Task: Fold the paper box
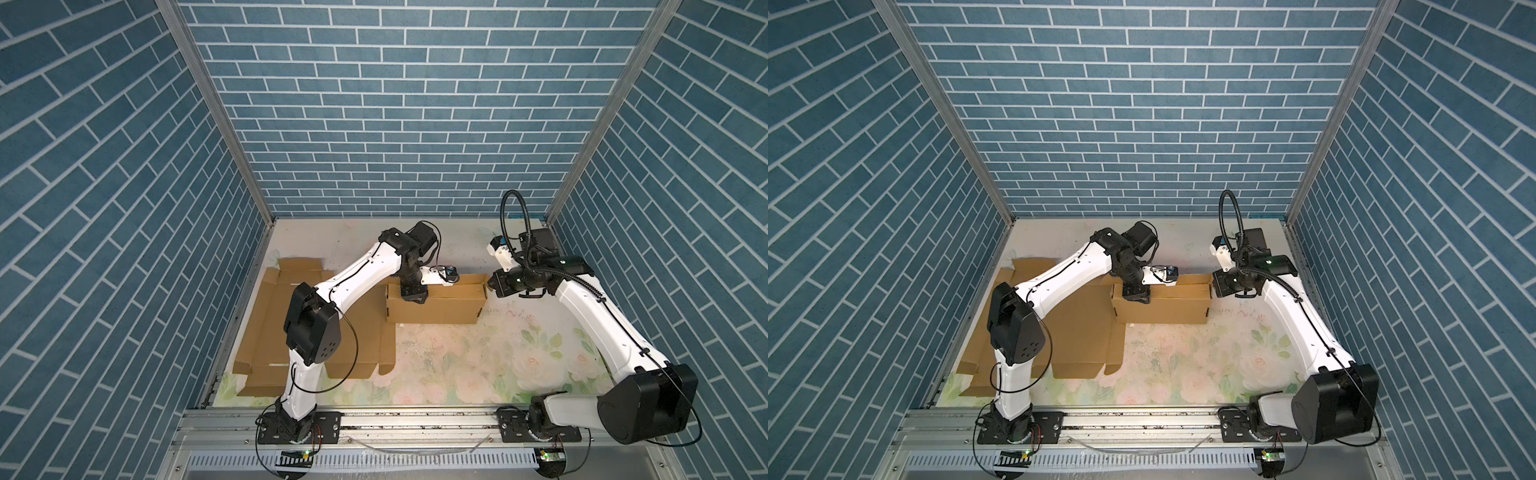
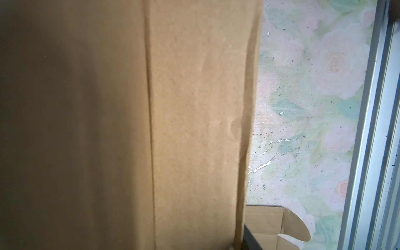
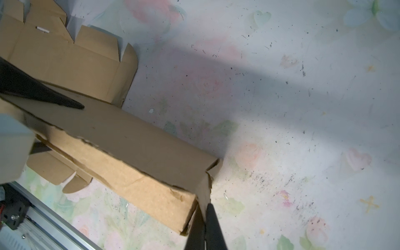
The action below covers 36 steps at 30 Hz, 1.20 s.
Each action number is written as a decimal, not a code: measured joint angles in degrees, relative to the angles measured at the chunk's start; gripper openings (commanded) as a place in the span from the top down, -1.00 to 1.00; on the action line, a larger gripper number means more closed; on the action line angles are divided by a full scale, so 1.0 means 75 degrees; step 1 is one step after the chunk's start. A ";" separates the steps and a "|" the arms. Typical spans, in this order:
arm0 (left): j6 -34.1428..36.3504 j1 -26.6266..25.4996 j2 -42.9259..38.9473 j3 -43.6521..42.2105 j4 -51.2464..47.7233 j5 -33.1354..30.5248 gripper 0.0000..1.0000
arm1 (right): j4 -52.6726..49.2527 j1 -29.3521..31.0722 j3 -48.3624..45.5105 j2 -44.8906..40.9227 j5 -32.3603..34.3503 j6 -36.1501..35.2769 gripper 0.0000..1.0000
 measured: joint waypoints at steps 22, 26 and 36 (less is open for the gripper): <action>-0.0160 0.0000 0.0093 0.0128 0.0003 -0.0029 0.05 | 0.1877 0.0015 -0.1533 -0.0973 -0.0050 0.2675 1.00; -0.0195 0.0003 0.0102 0.0143 0.0003 -0.0041 0.04 | 0.2116 0.0029 -0.1670 -0.1020 -0.0020 0.2856 1.00; -0.0242 0.0003 0.0114 0.0160 0.0009 -0.0061 0.03 | 0.2483 0.0055 -0.1996 -0.1209 0.0087 0.3139 1.00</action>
